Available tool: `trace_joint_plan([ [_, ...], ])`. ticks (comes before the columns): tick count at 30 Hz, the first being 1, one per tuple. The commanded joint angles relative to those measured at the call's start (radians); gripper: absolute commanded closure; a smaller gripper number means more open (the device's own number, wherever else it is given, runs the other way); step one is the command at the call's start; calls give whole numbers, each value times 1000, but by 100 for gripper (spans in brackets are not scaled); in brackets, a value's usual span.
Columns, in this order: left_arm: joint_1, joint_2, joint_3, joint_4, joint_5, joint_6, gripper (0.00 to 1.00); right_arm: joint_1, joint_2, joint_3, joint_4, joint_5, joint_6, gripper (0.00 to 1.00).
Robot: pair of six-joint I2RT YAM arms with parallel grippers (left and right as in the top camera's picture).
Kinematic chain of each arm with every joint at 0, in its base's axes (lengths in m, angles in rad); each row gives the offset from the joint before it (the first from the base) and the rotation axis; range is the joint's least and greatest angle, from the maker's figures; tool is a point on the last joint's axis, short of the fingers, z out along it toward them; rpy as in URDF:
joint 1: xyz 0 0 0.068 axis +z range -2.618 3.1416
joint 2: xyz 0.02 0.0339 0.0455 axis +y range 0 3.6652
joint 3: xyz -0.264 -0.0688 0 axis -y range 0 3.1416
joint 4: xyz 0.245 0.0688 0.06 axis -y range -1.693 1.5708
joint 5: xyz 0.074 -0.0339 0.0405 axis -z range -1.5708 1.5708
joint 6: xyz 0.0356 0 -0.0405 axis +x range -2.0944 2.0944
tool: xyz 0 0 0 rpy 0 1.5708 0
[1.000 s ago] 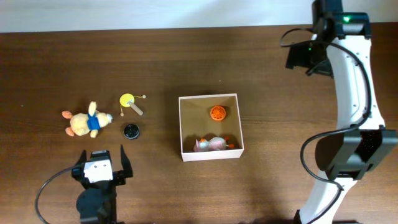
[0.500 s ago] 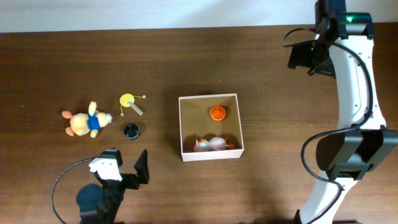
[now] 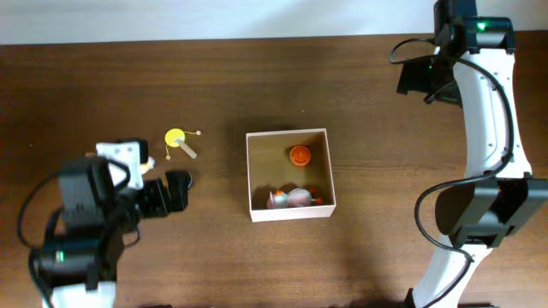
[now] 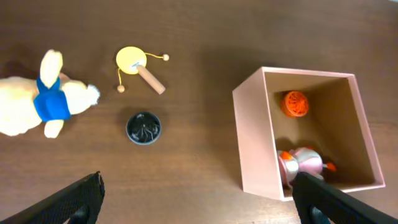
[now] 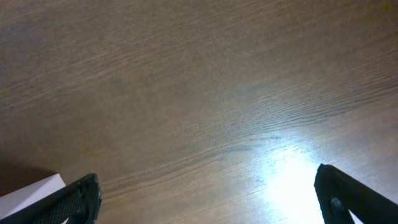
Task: Pack container
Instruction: 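Move left gripper over the black puck and grasp it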
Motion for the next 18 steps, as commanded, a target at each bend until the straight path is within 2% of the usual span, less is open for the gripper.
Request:
trace_joint_plan([
  [1, 0, 111, 55, -25, 95, 34, 1, 1, -13, 17, 0, 12, 13, 1],
  [8, 0, 236, 55, -13, 114, 35, 1, 2, -13, 17, 0, 12, 13, 1],
  [11, 0, 287, 55, -7, 76, 34, 0, 1, -13, 17, 0, 12, 13, 1],
  [13, 0, 325, 55, -13, 30, 34, 10, 1, -13, 17, 0, 12, 12, 1],
  [14, 0, 354, 55, -22, -20, 33, 11, 2, -13, 17, 0, 12, 13, 1],
  [18, 0, 455, 55, -59, -106, 26, 7, 2, -13, 17, 0, 12, 13, 1],
])
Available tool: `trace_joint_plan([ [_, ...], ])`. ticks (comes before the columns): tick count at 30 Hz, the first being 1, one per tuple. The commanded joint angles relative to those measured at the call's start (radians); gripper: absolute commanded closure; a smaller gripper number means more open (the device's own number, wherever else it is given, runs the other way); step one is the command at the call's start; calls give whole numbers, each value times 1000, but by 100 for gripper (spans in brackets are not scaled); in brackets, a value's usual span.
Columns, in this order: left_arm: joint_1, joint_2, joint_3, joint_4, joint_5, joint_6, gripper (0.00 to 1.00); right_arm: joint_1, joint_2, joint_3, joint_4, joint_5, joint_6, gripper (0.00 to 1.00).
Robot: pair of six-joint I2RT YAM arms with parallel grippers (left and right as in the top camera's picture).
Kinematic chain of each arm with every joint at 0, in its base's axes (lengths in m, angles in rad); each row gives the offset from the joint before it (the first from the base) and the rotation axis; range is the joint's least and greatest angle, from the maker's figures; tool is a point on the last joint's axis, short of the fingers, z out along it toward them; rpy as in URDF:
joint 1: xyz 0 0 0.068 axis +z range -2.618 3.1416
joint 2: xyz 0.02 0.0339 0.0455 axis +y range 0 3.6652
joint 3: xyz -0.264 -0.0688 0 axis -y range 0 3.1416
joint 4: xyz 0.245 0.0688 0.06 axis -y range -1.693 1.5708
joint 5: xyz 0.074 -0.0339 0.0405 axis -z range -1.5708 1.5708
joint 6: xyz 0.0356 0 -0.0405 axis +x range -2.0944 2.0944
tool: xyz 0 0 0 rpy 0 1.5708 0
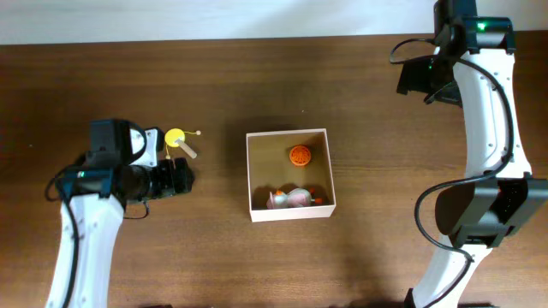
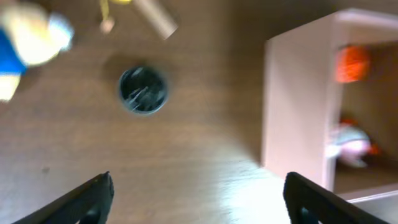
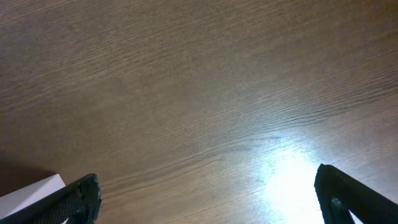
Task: Pack container
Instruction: 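Move left gripper over the black puck and grasp it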
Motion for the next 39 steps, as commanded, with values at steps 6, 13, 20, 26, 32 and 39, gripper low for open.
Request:
trace_joint_plan([
  [6, 0, 227, 14, -18, -74, 5, 4, 2, -13, 17, 0, 12, 12, 1],
  [13, 0, 259, 16, 16, -69, 1, 4, 2, -13, 17, 0, 12, 12, 1],
  [20, 0, 274, 16, 166, -86, -29, 0, 2, -13, 17, 0, 12, 12, 1],
  [26, -14, 309, 16, 206, -146, -28, 1, 2, -13, 17, 0, 12, 12, 1],
  [32, -56, 341, 16, 235, -208, -28, 1, 2, -13, 17, 0, 12, 12, 1],
  [39, -92, 395, 16, 241, -245, -35, 1, 2, -13, 17, 1, 12, 12, 1],
])
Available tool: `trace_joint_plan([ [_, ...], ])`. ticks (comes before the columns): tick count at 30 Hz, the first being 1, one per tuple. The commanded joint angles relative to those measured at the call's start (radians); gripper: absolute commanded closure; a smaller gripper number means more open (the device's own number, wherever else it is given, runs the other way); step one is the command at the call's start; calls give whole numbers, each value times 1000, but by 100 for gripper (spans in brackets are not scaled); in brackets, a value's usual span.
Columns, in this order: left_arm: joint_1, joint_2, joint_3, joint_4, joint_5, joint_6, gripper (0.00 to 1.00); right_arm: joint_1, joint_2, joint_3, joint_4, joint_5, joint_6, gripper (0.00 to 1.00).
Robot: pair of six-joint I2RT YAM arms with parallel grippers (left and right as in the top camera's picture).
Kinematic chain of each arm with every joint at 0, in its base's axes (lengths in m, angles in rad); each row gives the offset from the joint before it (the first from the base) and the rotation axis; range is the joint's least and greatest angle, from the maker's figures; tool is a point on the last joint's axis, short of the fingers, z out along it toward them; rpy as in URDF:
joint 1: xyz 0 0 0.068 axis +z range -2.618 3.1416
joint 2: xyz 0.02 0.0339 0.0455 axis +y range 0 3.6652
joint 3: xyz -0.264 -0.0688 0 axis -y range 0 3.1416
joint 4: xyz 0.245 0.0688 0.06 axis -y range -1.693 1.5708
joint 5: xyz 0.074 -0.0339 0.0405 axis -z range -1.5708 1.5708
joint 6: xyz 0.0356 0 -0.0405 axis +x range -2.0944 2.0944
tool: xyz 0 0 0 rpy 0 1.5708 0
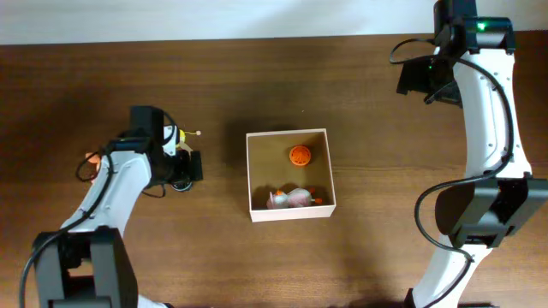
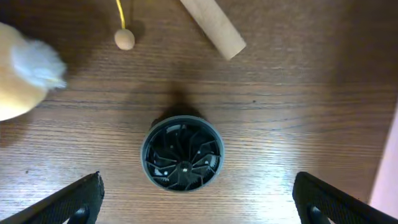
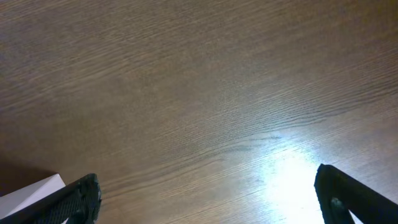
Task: Pack container
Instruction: 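Move left gripper over the black puck and grasp it, then lift the black puck with left gripper and swing toward the box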
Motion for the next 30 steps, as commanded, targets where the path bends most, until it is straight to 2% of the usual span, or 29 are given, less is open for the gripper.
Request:
trace_joint_plan([
  [1, -10, 42, 13, 3, -45, -24, 1, 2, -13, 17, 0, 12, 12, 1],
  [10, -10, 93, 13, 14, -45, -47, 0, 2, -13, 17, 0, 12, 12, 1],
  [12, -10, 93, 13, 23, -44, -47, 4, 1, -13, 17, 0, 12, 12, 1],
  [26, -10, 171, 13, 36, -52, -46, 6, 2, -13, 17, 0, 12, 12, 1],
  [29, -10, 171, 13, 44, -51, -47, 11, -3, -14, 17, 0, 12, 12, 1],
  [30, -10, 171, 13, 45, -51, -47, 17, -4, -14, 17, 0, 12, 12, 1],
])
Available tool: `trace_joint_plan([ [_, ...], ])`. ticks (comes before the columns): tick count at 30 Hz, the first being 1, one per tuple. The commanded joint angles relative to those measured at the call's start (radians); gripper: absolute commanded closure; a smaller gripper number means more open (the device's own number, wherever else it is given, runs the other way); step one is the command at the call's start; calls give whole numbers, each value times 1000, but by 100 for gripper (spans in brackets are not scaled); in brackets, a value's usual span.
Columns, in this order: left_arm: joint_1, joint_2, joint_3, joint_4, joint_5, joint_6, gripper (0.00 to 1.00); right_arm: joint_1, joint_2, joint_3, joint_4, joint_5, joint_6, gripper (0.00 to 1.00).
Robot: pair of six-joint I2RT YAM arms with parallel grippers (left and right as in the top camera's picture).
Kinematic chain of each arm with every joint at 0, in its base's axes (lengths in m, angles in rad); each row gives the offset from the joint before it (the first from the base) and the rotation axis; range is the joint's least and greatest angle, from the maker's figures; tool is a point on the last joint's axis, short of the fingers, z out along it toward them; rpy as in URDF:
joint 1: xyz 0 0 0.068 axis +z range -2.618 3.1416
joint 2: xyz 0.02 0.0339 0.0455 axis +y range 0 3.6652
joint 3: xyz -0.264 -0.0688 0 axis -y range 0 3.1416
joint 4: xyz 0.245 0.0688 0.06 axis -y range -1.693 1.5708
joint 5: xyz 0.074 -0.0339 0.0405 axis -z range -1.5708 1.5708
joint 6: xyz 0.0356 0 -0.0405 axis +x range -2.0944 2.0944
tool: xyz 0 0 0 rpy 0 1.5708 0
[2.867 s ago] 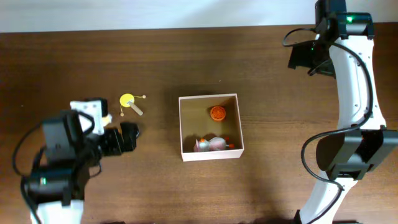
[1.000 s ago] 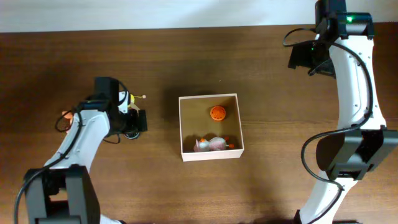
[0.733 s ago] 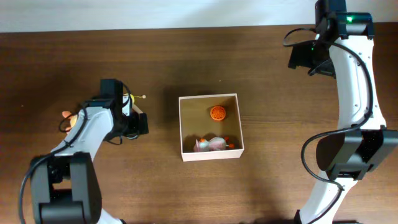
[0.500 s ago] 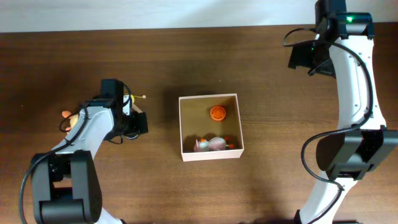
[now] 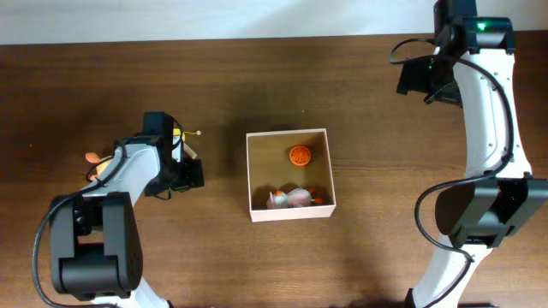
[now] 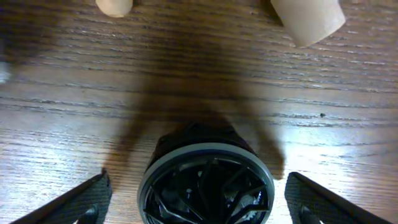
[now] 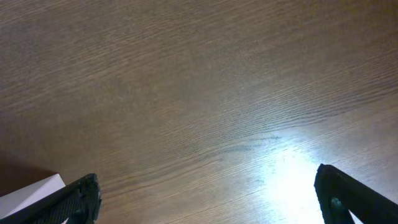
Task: Pack container
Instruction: 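Lift the black puck with left gripper and swing toward the box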
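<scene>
A black round ribbed cap (image 6: 206, 185) lies on the table between the spread fingers of my left gripper (image 6: 200, 200), which is open and low over it. Just beyond it are the wooden stick (image 6: 308, 18) and a bead (image 6: 114, 5) of a yellow drum toy (image 5: 175, 134). From overhead, the left gripper (image 5: 187, 174) sits left of the pale open box (image 5: 253, 175), which holds an orange ball (image 5: 300, 155) and a pink-white toy (image 5: 289, 198). My right gripper (image 7: 208, 205) is open over bare wood at the far right (image 5: 419, 79).
An orange bit of a plush toy (image 5: 92, 157) shows left of the left arm; the rest is hidden under it. A white corner (image 7: 34, 186) shows at the lower left of the right wrist view. The table's far edge (image 5: 257, 38) meets a white wall.
My left gripper has come lower over the black cap, which now fills the bottom of its view between the fingers. The right arm has not moved.
My left gripper was open, high and left of the box, with the plush, drum toy and black cap in view. It then stood nearer the cap, then right above it, and now low around it. The right gripper stayed open at the far right.
</scene>
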Motion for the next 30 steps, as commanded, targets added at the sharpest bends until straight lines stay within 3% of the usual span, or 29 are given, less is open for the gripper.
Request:
trace_joint_plan([
  [1, -3, 12, 13, 13, -3, -9, 21, -4, -13, 17, 0, 12, 12, 1],
  [12, -3, 12, 13, 27, -2, -9, 52, -1, -13, 17, 0, 12, 12, 1],
  [21, -3, 12, 52, -22, 0, -35, 60, -1, -14, 17, 0, 12, 12, 1],
  [30, -3, 12, 274, -180, -3, -35, 63, -2, -13, 17, 0, 12, 12, 1],
])
